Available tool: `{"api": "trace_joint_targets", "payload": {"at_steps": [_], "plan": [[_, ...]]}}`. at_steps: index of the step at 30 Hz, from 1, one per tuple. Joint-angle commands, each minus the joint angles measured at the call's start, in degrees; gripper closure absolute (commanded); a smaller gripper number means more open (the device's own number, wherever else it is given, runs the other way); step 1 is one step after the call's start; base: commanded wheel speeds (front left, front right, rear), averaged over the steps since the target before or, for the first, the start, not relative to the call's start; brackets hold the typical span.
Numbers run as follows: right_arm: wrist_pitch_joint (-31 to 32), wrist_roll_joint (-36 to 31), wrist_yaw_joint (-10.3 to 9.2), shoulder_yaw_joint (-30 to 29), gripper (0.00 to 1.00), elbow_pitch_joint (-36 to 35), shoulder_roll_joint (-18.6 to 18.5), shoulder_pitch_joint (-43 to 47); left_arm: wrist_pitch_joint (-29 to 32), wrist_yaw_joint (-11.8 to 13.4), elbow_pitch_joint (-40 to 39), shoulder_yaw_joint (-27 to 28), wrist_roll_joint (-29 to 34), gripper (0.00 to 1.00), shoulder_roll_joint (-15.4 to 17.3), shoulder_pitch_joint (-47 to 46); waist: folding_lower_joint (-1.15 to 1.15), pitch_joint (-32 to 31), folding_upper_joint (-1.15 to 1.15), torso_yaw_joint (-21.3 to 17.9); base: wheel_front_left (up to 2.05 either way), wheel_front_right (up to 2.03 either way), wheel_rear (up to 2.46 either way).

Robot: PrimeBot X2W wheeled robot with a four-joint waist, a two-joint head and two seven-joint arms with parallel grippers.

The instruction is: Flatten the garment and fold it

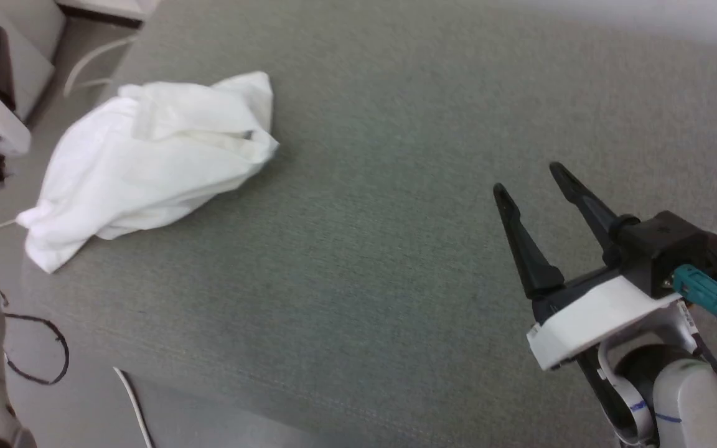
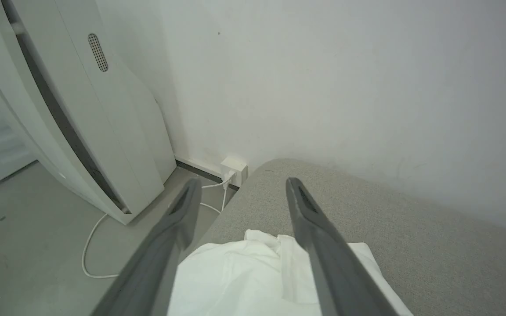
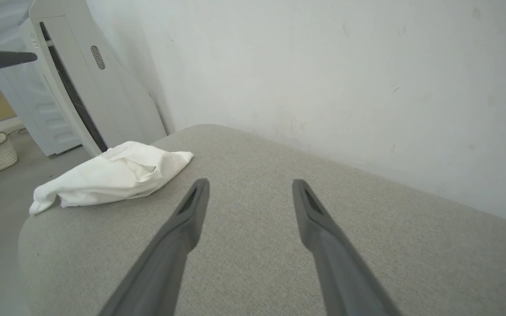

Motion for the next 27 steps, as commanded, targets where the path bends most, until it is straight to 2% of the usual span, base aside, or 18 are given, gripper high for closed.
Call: {"api": "trace_joint_targets", "payload": {"at_steps": [1,7,13,15,17,22,23,24,27], "plan": [[0.27,-0.36,-0.05,0.41,0.0,-0.73,0.01,-1.23,1.52,-0.48,1.86,0.49,-1.48,0.0,0.34,-2.09,-0.01,7.03,0.0,-4.98,0.0,0.0,0.0],[0.98,-1.95,-0.05,1.97,0.0,-1.69,0.02,-3.57,14.35,-1.05,11.7,2.2,-7.25,0.0,2.52,-7.12,-0.01,12.41,0.0,-8.22,0.0,0.0,0.0],[0.68,-2.97,-0.05,2.67,0.0,-1.98,0.02,-4.93,22.8,0.52,17.41,3.3,-9.58,0.0,3.85,-7.84,-0.01,15.32,0.0,-10.61,0.0,0.0,0.0],[0.6,-3.21,-0.05,2.8,0.0,-1.97,0.02,-5.11,24.6,1.46,18.82,3.84,-10.33,0.0,3.96,-7.87,-0.01,15.9,0.0,-11.17,0.0,0.0,0.0],[0.57,-3.37,-0.05,3.0,0.0,-1.99,0.02,-5.29,25.38,3.43,20.06,4.68,-10.91,0.0,4.03,-7.84,-0.01,16.45,0.0,-11.65,0.0,0.0,0.0],[0.68,-3.37,-0.05,3.61,0.0,-2.37,-0.28,-5.74,30.0,5.72,22.56,4.0,-10.83,0.02,4.04,-7.34,-0.01,17.41,0.0,-12.57,0.0,0.0,0.0],[0.72,-3.31,-0.05,3.57,0.0,-2.46,-0.4,-5.78,31.04,6.21,23.02,3.88,-10.85,0.33,3.97,-7.29,-0.01,17.48,0.0,-12.65,0.0,0.0,0.0],[0.74,-3.24,-0.05,3.51,0.0,-2.5,-0.52,-5.83,32.41,6.53,23.55,3.83,-11.07,1.0,3.76,-7.23,-0.01,17.48,0.0,-12.72,0.0,0.0,0.0],[0.71,-3.02,-0.05,3.34,0.0,-2.43,-0.61,-5.97,34.59,7.52,24.0,3.42,-11.01,1.0,3.77,-6.79,-0.01,17.18,0.0,-12.93,0.0,0.0,0.0]]}}
